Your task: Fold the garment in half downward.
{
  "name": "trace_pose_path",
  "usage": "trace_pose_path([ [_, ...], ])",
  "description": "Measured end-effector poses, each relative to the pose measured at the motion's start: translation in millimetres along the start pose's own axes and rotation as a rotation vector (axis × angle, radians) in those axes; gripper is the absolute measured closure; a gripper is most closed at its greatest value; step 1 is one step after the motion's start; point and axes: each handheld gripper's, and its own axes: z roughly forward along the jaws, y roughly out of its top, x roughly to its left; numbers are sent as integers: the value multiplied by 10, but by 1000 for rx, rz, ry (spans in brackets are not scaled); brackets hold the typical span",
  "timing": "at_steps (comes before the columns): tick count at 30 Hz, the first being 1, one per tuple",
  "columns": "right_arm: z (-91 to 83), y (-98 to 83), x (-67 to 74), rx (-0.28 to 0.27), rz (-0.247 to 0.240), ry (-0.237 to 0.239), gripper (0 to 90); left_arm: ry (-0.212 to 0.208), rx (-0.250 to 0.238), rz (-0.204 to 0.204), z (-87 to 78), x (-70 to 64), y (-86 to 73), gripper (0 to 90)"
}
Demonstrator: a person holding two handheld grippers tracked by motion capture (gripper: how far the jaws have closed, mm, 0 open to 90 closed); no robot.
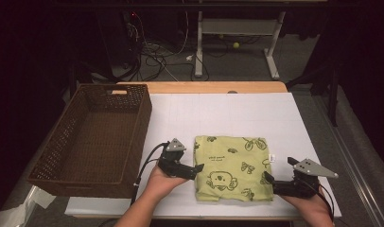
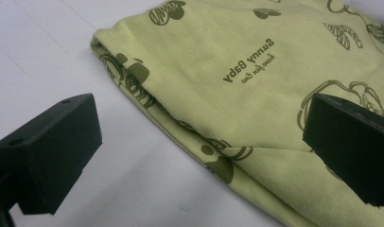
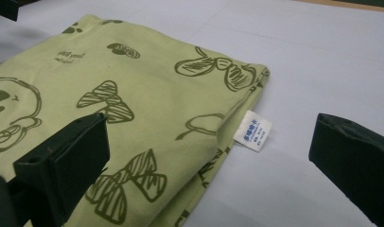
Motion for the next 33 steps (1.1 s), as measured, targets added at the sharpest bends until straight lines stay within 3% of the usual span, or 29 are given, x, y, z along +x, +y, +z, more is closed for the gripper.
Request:
trace_pose_path([
  [3, 12, 25, 99, -1, -13, 15, 3, -11, 3, -22, 11, 22, -2, 0],
  [6, -7, 68, 254, -22, -38, 38, 3, -13, -6, -11, 2, 20, 1, 0],
  [10, 2, 96, 478, -31, -78, 96, 3, -13, -23, -25, 21, 41, 15, 0],
  [14, 25, 111, 629, -33, -83, 143, 3, -13, -26, -37, 33, 48, 20, 0],
  [16, 40, 111, 709, -24, -116, 155, 3, -12, -29, -32, 29, 51, 24, 0],
  [33, 196, 121, 1145, -11, -176, 248, 3, -16, -29, -46, 35, 67, 24, 0],
])
